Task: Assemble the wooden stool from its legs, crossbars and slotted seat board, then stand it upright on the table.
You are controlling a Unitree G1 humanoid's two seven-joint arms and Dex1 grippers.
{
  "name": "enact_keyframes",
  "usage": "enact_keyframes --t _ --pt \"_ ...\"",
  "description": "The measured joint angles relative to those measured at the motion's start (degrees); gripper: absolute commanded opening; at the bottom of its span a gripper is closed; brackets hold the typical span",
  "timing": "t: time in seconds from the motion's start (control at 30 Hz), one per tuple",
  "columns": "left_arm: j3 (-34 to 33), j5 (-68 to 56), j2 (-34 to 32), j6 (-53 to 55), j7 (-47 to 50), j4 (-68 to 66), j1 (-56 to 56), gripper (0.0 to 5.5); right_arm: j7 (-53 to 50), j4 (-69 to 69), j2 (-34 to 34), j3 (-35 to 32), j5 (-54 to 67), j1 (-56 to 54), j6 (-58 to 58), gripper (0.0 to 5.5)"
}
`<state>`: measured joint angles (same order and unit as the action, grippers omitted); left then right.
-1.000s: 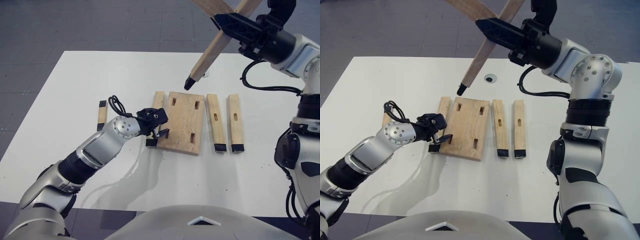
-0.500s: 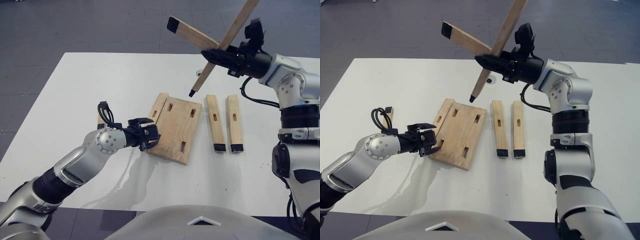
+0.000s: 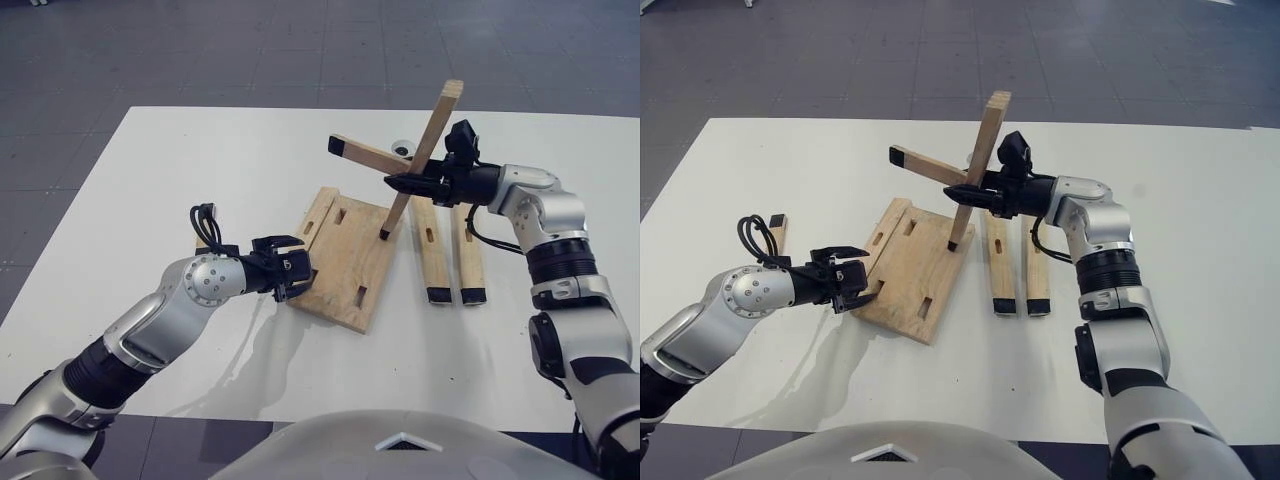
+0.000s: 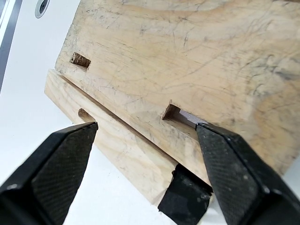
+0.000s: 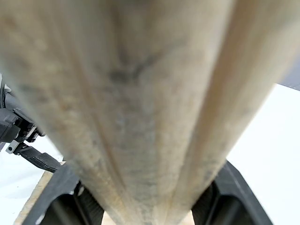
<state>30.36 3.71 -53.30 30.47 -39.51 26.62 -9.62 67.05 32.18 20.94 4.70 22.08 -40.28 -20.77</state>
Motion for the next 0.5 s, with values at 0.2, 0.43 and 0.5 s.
enact_keyframes --t 0.2,0.43,0.5 --pt "-0.72 1.72 0.05 -0.72 -1.71 -1.36 -0.42 3.88 0.85 5.22 -1.15 0.62 -2.18 -0.29 6.03 2.02" --pt "-1.47 2.68 0.15 -1.67 -2.89 -1.70 0.01 3.88 2.97 8.81 -2.08 3.23 -4.62 0.83 16.42 2.02" --pt "-1.52 3.10 0.51 -1.62 -3.06 -1.55 0.02 3.88 1.93 2.61 -1.17 4.09 -4.79 5.36 17.60 2.02"
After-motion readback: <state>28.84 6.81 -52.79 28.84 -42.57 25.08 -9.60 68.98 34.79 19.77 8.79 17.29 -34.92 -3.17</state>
